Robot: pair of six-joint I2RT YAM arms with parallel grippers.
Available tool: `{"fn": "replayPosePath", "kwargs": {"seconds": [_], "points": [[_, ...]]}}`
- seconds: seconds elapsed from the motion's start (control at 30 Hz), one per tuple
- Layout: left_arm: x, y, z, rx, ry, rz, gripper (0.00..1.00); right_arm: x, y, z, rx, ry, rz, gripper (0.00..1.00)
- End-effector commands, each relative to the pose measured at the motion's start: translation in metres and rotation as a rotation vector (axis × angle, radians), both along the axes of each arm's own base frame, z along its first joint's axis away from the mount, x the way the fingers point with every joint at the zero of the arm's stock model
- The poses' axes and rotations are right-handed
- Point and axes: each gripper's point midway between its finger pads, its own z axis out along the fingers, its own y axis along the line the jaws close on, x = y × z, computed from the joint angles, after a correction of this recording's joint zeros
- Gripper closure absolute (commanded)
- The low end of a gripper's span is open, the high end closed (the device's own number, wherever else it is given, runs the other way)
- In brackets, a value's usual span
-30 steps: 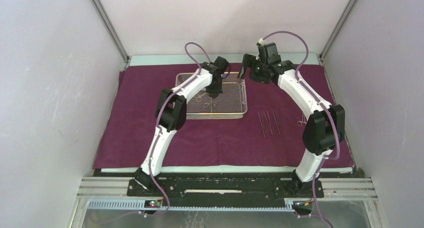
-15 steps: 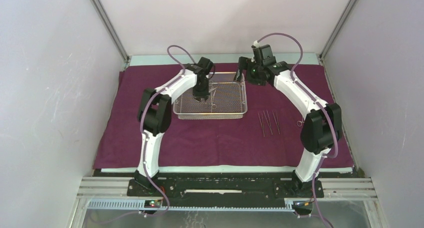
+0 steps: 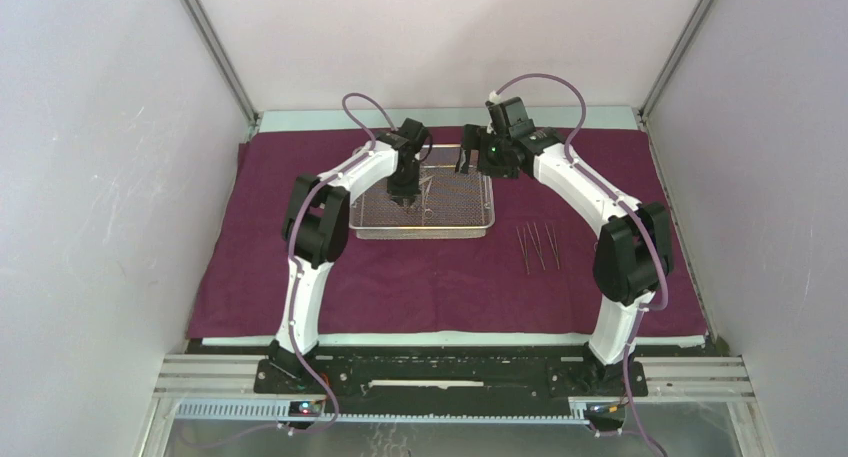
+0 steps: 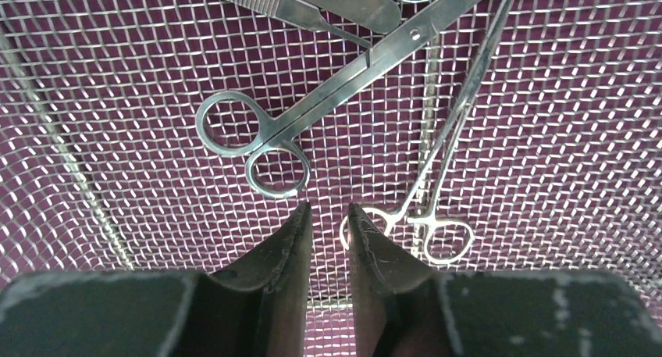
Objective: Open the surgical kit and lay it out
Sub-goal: Pick up the medical item from the container.
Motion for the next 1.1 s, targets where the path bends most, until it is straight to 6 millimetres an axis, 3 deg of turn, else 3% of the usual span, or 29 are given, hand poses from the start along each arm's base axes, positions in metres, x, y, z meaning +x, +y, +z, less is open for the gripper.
{"fn": "replayPosePath", "kwargs": {"seconds": [0.0, 0.23, 0.57, 0.8, 1.07], "points": [[0.008, -0.001, 0.000, 0.032, -0.013, -0.018, 0.72, 0.006, 0.011, 0.014, 0.003, -0.041, 0.015, 0.02], [0.000, -0.009, -0.011, 0.035, 0.008, -0.042, 0.75, 0.006, 0.017, 0.009, 0.007, -0.033, 0.025, 0.02], [-0.014, -0.021, -0.012, 0.014, 0.025, -0.028, 0.77, 0.003, 0.018, 0.010, 0.008, -0.032, 0.033, 0.02], [-0.014, -0.046, -0.011, -0.035, 0.037, -0.030, 0.82, -0.002, 0.018, 0.006, 0.009, -0.024, 0.037, 0.02], [-0.021, -0.033, -0.003, -0.042, 0.027, -0.008, 0.84, -0.005, 0.018, 0.014, 0.011, -0.041, 0.035, 0.02]]}}
